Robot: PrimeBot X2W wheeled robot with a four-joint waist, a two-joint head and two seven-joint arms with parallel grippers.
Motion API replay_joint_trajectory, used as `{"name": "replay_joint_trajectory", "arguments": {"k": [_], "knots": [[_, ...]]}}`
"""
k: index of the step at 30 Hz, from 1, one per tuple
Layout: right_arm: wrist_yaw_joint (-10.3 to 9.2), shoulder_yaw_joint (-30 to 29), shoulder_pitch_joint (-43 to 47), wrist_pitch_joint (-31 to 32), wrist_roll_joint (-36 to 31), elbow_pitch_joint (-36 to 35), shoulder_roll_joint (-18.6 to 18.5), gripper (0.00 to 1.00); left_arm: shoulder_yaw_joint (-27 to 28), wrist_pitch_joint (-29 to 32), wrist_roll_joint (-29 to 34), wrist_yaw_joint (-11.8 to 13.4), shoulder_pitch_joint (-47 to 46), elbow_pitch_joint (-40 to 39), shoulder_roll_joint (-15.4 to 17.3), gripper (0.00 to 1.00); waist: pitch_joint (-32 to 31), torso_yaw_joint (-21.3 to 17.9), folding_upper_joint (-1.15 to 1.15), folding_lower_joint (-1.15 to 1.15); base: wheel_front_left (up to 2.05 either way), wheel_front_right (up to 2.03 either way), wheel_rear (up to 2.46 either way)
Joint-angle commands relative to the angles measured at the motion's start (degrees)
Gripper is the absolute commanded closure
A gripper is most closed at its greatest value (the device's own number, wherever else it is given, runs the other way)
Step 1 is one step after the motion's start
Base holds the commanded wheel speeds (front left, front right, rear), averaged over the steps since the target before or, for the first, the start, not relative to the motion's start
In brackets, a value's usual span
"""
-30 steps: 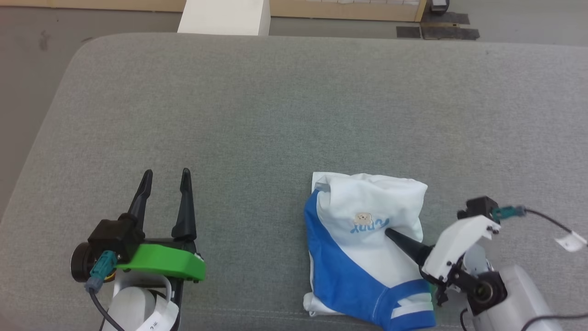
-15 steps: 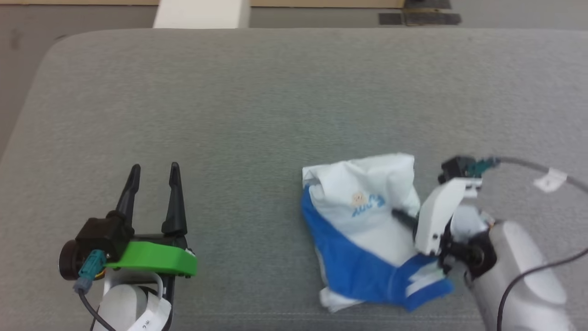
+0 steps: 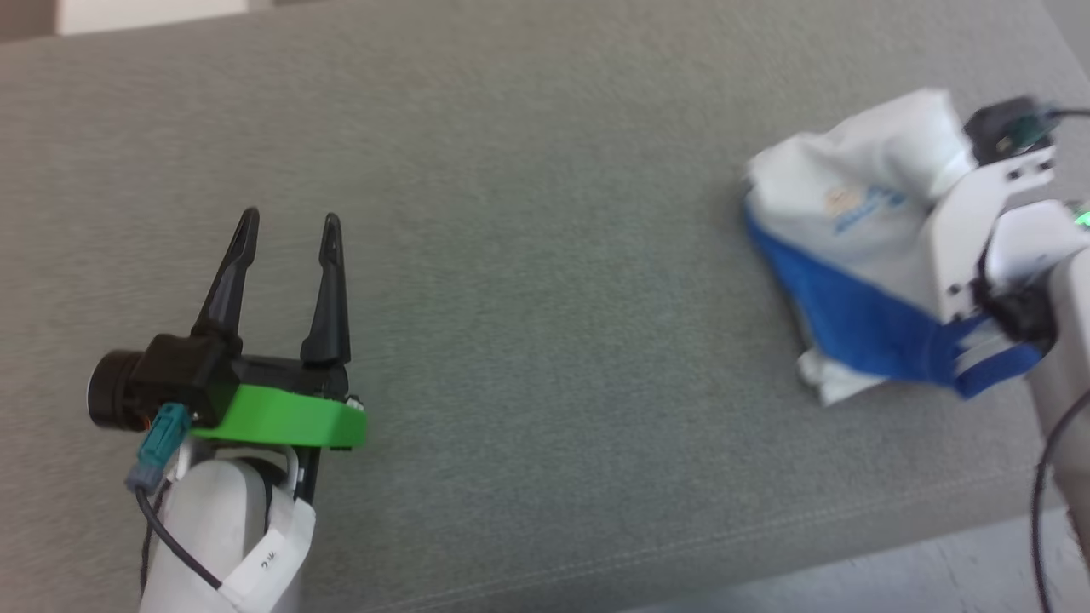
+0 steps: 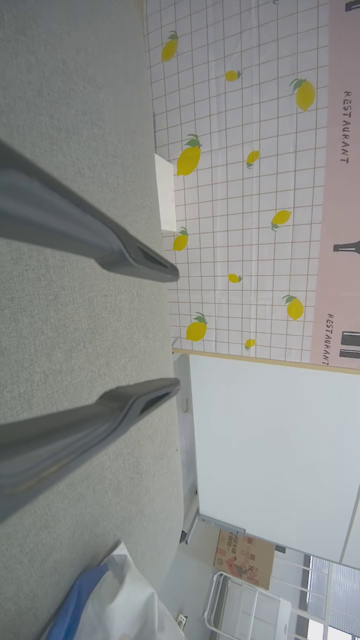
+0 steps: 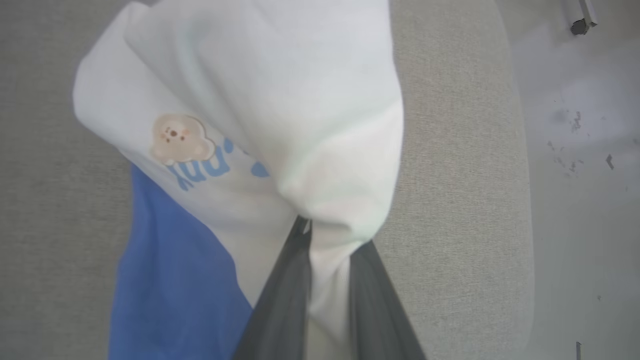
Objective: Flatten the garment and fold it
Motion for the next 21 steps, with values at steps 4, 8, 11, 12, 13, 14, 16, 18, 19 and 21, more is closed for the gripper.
{"name": "replay_joint_trajectory", "arguments": {"k": [4,8,11,12,13,14,16,18,19,21], "knots": [[-0.11,-2.53,-4.23,-3.04,-4.09,3.15,-0.97,1.00,-0.89,-0.21,1.07,-0.35,-2.49,-0.24,2.58,0.00,7.50,-6.22,0.00,0.00,0.00,0.00,0.00],[-0.11,-6.14,-7.11,-6.48,-7.53,5.58,-0.95,1.00,-1.83,0.16,1.43,-0.38,-3.73,-0.81,4.96,0.00,10.53,-7.10,0.00,0.00,0.00,0.00,0.00],[-0.11,-9.91,-8.79,-9.10,-10.00,7.46,-1.00,1.00,-2.43,0.96,1.45,-0.40,-4.70,-1.91,6.63,0.00,12.74,-7.02,0.00,0.00,0.00,0.00,0.00],[-0.11,-11.09,-9.22,-9.77,-10.76,8.00,-1.04,1.00,-2.51,1.21,1.41,-0.40,-4.92,-2.29,7.04,0.00,13.29,-6.95,0.00,0.00,0.00,0.00,0.00],[-0.11,-12.58,-9.73,-10.66,-11.61,8.58,-1.10,1.00,-2.62,1.63,1.41,-0.41,-5.16,-2.80,7.51,0.00,14.03,-6.79,0.00,0.00,0.00,0.00,0.00],[-0.11,-13.94,-10.12,-11.35,-12.23,9.05,-1.06,1.00,-2.66,1.91,1.40,-0.41,-5.31,-3.21,7.85,0.00,14.52,-6.68,0.00,0.00,0.00,0.00,0.00],[-0.11,-16.37,-10.88,-13.00,-13.87,10.06,-1.21,1.00,-2.66,2.66,1.38,-0.41,-5.50,-4.10,8.52,0.00,15.63,-6.36,0.00,0.00,0.00,0.00,0.00],[-0.11,-18.20,-11.45,-14.77,-15.55,11.06,-1.40,1.00,-2.48,3.18,1.29,-0.40,-5.59,-4.80,9.09,0.00,16.46,-5.98,0.00,0.00,0.00,0.00,0.00],[-0.11,-18.98,-11.68,-15.64,-16.64,11.51,-1.57,1.00,-2.39,3.40,1.26,-0.39,-5.67,-5.16,9.36,0.00,16.86,-5.74,0.00,0.00,0.00,0.00,0.00],[-0.11,-20.20,-12.16,-17.01,-18.42,12.09,-1.52,1.00,-2.29,3.81,1.29,-0.39,-5.72,-5.72,9.89,0.00,17.40,-5.47,0.00,0.00,0.00,0.00,0.00]]}}
